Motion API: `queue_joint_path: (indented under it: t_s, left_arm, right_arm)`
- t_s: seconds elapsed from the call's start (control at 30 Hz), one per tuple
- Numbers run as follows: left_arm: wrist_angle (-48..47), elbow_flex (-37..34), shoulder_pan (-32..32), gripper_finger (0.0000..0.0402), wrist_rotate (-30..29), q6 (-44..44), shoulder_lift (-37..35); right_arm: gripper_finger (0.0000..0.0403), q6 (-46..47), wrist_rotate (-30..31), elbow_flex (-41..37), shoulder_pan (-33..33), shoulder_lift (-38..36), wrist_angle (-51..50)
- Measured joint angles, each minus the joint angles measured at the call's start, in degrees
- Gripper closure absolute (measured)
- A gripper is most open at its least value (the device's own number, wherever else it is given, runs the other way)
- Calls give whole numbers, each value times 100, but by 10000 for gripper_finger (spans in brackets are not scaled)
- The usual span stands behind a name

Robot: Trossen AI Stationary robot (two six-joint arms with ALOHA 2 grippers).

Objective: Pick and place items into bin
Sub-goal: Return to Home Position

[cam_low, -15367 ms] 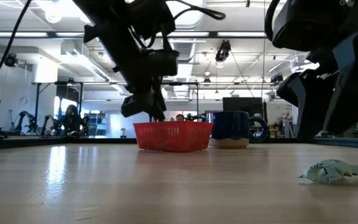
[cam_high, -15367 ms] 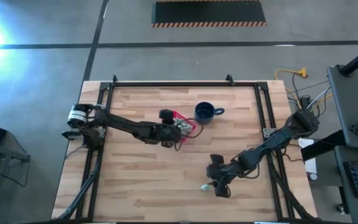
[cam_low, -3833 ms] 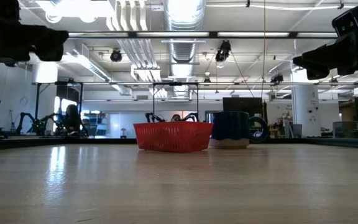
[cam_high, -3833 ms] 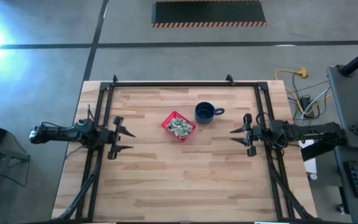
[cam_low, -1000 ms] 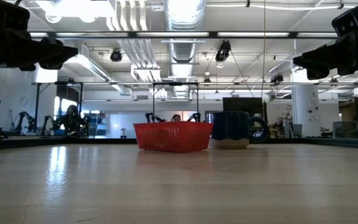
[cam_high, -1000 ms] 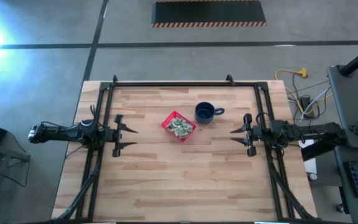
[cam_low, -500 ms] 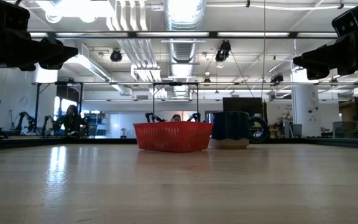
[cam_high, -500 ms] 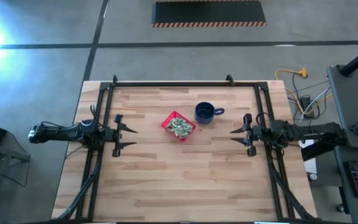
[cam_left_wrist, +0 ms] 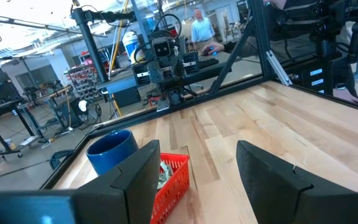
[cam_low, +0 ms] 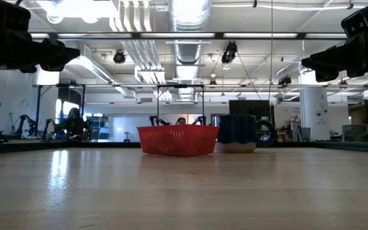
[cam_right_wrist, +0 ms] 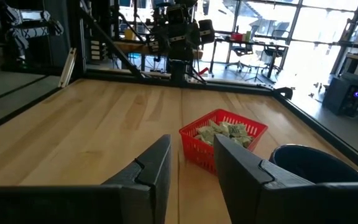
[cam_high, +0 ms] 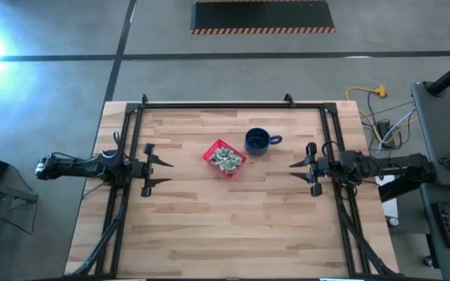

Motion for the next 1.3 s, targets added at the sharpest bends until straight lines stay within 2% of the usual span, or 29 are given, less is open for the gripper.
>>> queue_joint_path:
  t_s: [1.3]
  left_arm:
    - [1,0,0,205,0,0,0]
  right_arm:
    - [300,0,1,0,0,0,0]
